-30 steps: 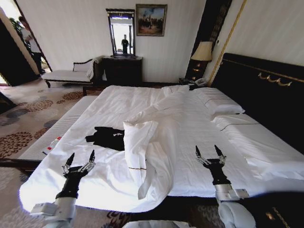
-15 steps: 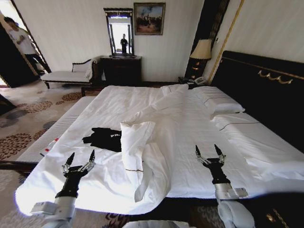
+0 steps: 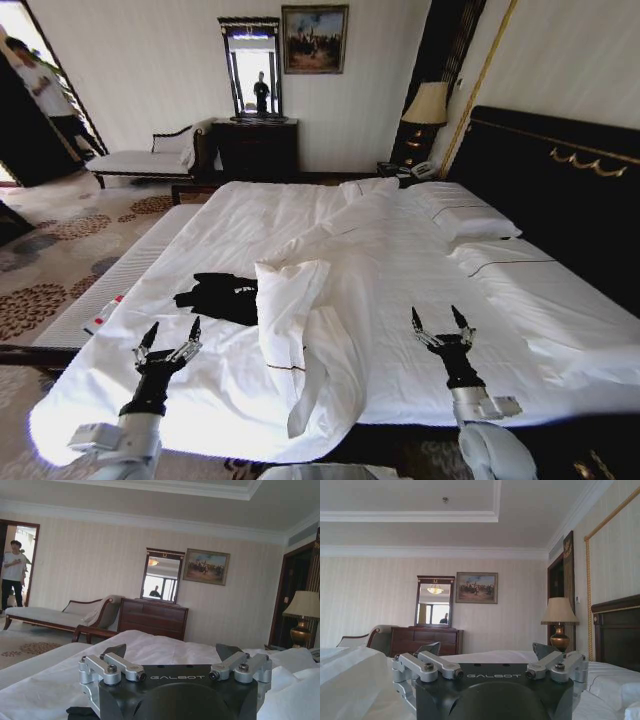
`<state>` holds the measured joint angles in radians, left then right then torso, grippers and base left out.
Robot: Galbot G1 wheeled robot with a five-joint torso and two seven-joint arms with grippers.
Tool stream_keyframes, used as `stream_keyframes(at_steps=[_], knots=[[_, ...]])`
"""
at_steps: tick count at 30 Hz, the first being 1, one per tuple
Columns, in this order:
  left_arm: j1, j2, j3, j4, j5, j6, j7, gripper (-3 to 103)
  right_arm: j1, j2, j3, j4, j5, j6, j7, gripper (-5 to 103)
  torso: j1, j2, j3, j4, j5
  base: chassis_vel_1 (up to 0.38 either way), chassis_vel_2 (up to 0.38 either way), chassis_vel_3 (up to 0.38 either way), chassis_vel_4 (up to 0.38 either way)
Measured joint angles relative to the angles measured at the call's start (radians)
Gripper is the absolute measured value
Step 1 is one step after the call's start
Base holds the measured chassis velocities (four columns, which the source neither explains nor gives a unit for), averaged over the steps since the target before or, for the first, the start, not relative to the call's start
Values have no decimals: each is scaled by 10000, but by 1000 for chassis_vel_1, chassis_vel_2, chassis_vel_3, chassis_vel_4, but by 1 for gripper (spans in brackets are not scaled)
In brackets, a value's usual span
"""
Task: Fold the clothes on the bed.
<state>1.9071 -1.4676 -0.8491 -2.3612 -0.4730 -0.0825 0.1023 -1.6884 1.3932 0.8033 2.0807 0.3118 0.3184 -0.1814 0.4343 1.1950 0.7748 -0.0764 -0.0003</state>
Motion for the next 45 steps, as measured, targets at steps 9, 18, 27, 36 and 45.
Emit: stream_keyframes(at_steps=[9, 18, 27, 36, 45], knots=[[40, -2, -67, 72, -105, -100, 0, 100, 208, 16, -176, -64, 192, 250, 72, 100, 0, 0, 0, -1, 6, -10, 42, 5, -30], [168, 53, -338, -106, -302, -84, -36, 100, 507, -599, -1140, 582, 3299, -767, 562, 100, -1, 0, 0, -4, 3, 0, 0, 0, 0], [441, 145, -891, -255, -494, -141, -98, 100, 2403, -1342, -3180, 1005, 9160, -3583, 2207, 100, -2, 0, 0, 3, 0, 0, 0, 0, 0], [520, 68, -1176, -48, -472, -162, -178, 100, 4629, -1945, -4664, -1142, 10137, -5236, 2929, 100, -1, 0, 0, 0, 4, 0, 0, 0, 0], [382, 6, -1327, 413, -407, -107, -197, 100, 6693, -2094, -5946, -2336, 10513, -5640, 2971, 100, 0, 0, 1, 0, 0, 0, 0, 0, 0]])
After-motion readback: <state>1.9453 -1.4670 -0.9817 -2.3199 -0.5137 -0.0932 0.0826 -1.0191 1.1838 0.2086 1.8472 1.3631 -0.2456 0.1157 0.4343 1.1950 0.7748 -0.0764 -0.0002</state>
